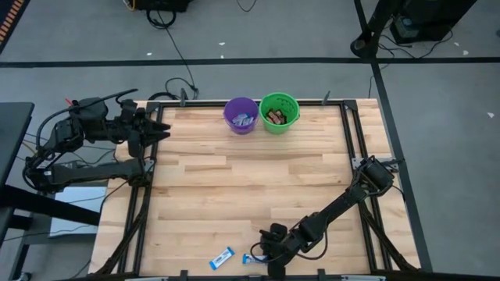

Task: Sort candy by brand, put in halloween buckets
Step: Put the white chocolate bar into the purple bucket

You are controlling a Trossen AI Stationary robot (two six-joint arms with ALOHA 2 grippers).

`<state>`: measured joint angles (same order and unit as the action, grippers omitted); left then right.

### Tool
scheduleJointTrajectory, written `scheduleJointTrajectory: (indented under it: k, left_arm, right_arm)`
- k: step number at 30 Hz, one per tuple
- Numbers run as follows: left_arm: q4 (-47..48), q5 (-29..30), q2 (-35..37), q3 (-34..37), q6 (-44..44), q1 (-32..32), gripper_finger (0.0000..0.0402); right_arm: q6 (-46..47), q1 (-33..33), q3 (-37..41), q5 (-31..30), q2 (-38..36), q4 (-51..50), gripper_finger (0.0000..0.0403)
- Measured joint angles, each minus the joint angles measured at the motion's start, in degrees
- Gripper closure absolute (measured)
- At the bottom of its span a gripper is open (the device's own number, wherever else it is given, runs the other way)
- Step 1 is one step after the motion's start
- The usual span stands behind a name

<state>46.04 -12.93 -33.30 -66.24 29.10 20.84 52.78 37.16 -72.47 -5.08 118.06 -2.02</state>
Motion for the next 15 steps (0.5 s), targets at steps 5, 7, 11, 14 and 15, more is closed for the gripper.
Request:
scheduleJointTrajectory:
  k: [5, 7, 11, 14, 15]
  left_arm:
    - [0.0, 0.07, -0.01, 0.0, 0.04, 0.02, 0.0199]
    - [0.0, 0.07, 0.0, 0.0, 0.03, 0.02, 0.0199]
    - [0.0, 0.07, -0.02, 0.0, 0.04, 0.0, 0.0199]
    - [-0.05, 0.07, -0.02, 0.0, 0.57, 0.02, 0.0199]
    - [-0.1, 0.09, -0.02, 0.0, 0.89, 0.0, 0.0199]
  right_arm:
    - [-0.21, -0.1, 0.0, -0.89, 0.0, 0.2, 0.0274]
    - [-0.03, -0.1, -0.02, -0.92, 0.06, 0.3, 0.0274]
    - [1.47, 0.17, -0.04, 0.21, 2.11, 2.14, 0.0274]
    - [2.59, 0.18, 0.0, 0.44, 3.15, 5.55, 0.0274]
    - [2.63, 0.11, -0.37, -0.18, 3.37, 6.88, 0.0274]
